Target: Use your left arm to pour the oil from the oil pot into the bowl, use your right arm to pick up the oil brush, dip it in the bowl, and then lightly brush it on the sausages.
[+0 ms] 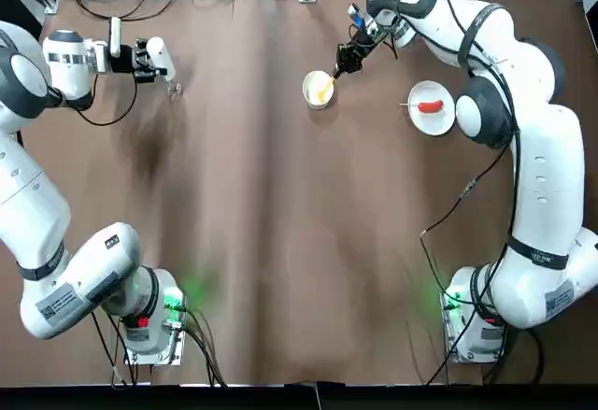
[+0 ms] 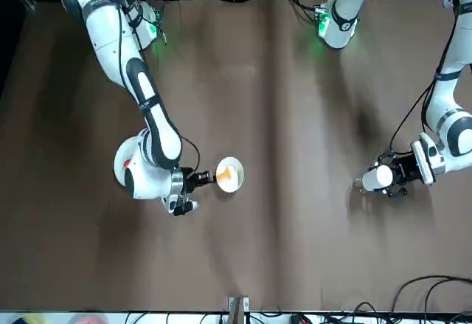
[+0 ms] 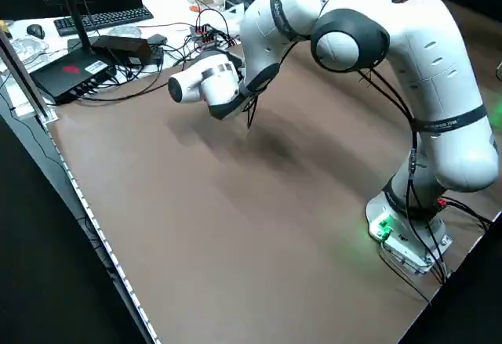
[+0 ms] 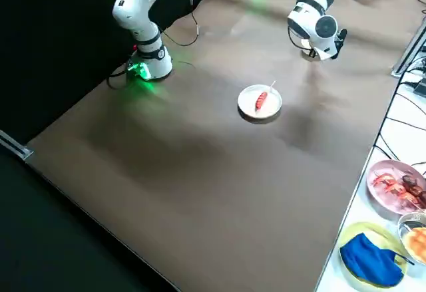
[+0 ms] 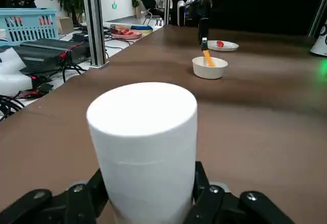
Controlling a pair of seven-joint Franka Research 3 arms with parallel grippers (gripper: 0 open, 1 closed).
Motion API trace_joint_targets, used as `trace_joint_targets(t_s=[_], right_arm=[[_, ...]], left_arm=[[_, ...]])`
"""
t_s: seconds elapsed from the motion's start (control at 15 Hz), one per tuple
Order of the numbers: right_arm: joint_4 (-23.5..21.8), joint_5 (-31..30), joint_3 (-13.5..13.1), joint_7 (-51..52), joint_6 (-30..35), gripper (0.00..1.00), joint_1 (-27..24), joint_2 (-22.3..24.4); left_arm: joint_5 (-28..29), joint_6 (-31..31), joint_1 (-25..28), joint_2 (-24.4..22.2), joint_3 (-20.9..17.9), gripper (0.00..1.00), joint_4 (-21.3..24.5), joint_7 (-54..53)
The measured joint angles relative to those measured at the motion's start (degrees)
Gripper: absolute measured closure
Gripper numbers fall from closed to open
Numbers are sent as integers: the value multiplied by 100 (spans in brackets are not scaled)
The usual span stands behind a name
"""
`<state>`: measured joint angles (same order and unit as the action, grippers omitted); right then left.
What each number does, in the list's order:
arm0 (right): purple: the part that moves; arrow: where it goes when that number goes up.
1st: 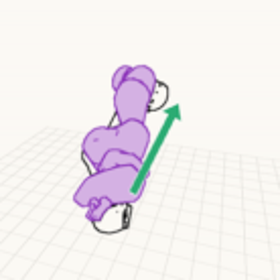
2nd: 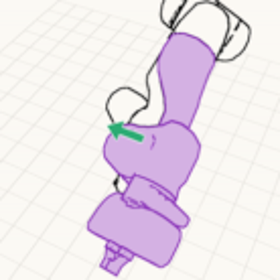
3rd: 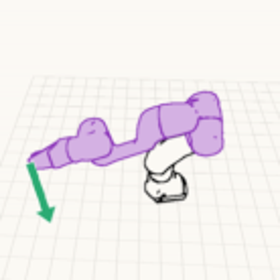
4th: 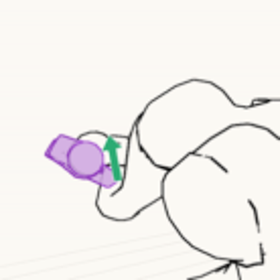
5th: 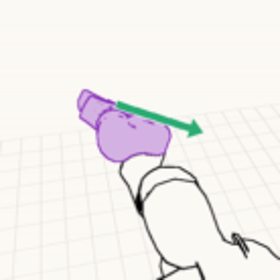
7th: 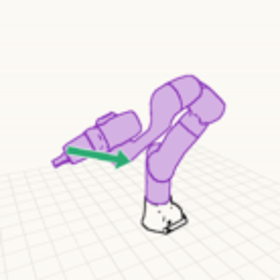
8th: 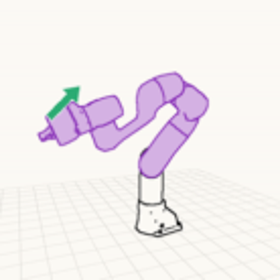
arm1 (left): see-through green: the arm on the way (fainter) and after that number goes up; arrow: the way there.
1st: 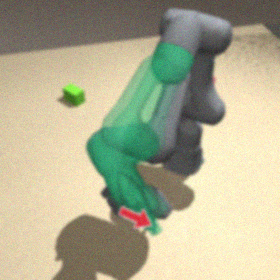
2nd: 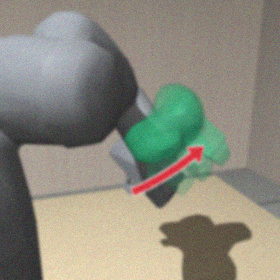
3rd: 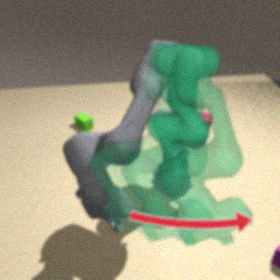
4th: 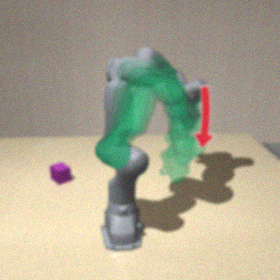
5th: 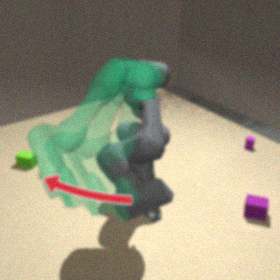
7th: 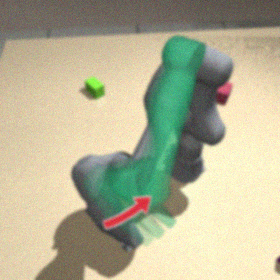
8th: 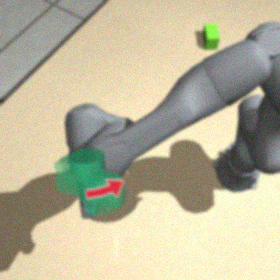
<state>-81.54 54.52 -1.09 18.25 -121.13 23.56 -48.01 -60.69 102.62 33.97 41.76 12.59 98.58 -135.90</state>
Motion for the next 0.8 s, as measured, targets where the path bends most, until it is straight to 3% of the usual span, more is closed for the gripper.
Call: trace_joint_targets(t_s=[0.6,0.8], right_arm=[[47,0,145,-846,12,96,2,479],[69,-11,54,-1133,524,96,-112,765]], left_arm=[[0,-38,80,-22,2,34,-172,-749],[0,-36,208,-105,-4,34,-184,-855]])
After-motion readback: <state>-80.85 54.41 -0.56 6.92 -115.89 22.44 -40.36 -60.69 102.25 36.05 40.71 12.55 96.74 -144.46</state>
